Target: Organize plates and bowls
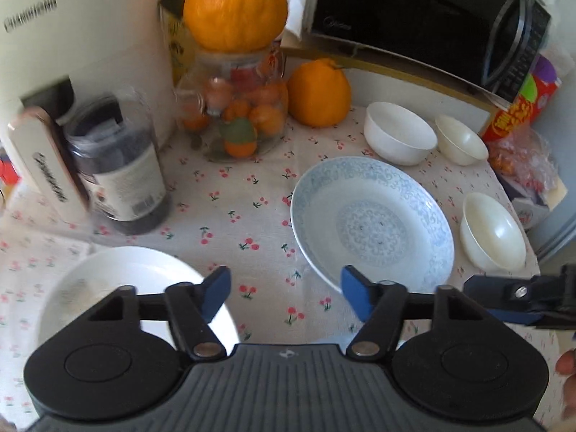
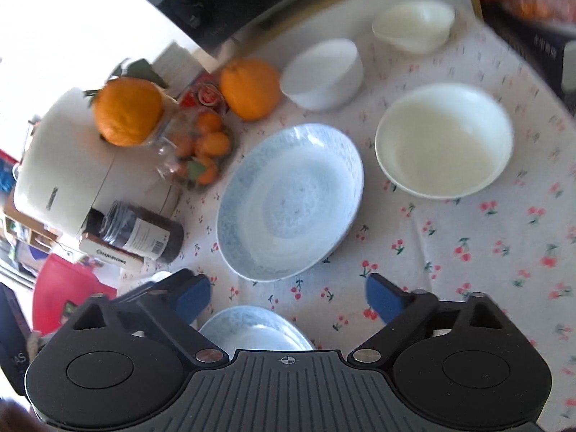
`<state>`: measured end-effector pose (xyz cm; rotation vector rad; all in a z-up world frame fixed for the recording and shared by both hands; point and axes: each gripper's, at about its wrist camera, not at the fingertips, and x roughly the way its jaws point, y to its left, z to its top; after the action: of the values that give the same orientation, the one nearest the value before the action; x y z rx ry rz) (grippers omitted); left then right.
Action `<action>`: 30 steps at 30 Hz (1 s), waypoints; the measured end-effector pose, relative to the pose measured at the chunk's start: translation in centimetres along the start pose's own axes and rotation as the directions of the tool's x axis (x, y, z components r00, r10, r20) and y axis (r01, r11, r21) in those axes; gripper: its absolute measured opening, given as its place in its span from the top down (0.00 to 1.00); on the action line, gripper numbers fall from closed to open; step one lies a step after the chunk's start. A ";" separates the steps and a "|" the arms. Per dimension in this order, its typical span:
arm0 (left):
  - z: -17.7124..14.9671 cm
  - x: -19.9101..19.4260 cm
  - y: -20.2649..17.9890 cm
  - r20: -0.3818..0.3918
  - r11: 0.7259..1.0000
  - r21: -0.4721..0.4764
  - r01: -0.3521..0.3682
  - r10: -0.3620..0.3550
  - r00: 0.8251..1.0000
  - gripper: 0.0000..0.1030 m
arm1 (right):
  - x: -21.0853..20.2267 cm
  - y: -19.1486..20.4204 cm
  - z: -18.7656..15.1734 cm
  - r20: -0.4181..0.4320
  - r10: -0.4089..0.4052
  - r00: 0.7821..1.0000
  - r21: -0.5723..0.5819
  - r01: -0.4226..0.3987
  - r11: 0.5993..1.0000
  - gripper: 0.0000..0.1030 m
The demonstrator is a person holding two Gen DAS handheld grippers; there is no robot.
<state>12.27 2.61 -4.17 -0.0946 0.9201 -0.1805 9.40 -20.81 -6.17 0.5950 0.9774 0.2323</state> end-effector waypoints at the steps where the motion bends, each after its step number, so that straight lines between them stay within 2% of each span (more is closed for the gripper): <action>1: 0.1 0.4 0.2 -0.004 1.000 -0.016 0.010 -0.010 1.000 0.47 | 0.6 0.0 0.2 0.004 -0.018 1.000 -0.003 0.018 1.000 0.19; 6: 1.0 2.5 0.7 -0.001 0.997 -0.063 0.034 -0.034 0.999 0.62 | 2.5 -0.3 1.3 0.034 -0.057 0.998 0.009 0.057 0.998 0.40; 8: 1.4 3.2 0.9 -0.001 0.996 -0.074 0.043 -0.043 0.999 0.64 | 3.0 -0.7 1.8 0.042 -0.059 0.997 0.017 0.058 0.998 0.52; 13: 1.8 5.0 1.4 -0.021 0.991 -0.114 0.066 -0.069 0.997 0.77 | 4.2 -1.8 2.7 0.068 -0.080 0.995 0.052 0.076 0.996 0.70; 15: 1.9 5.4 1.2 -0.022 0.989 -0.119 0.084 -0.088 0.996 0.88 | 4.7 -2.2 2.8 0.065 -0.088 0.994 0.069 0.083 0.994 0.77; 17: 1.9 5.6 0.7 -0.021 0.990 -0.105 0.090 -0.093 0.995 0.94 | 4.9 -2.6 2.9 0.064 -0.097 0.993 0.082 0.092 0.992 0.86; 20: 1.9 5.4 -0.2 -0.023 0.996 -0.058 0.060 -0.062 0.998 0.94 | 4.8 -2.7 2.8 0.060 -0.106 0.993 0.080 0.101 0.992 0.89; 24: 1.6 4.9 -0.3 -0.053 0.995 -0.055 0.089 -0.092 0.994 0.94 | 4.2 -2.6 2.8 0.044 -0.138 0.989 0.077 0.135 0.988 0.90; 30: 1.0 4.4 -0.7 -0.077 0.995 -0.018 0.094 -0.095 0.992 0.94 | 3.3 -2.7 2.3 0.011 -0.153 0.988 0.070 0.152 0.986 0.90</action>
<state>15.56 1.08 -6.86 -0.1452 0.9958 -0.2668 12.89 -22.45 -9.12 0.5809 1.0135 0.0583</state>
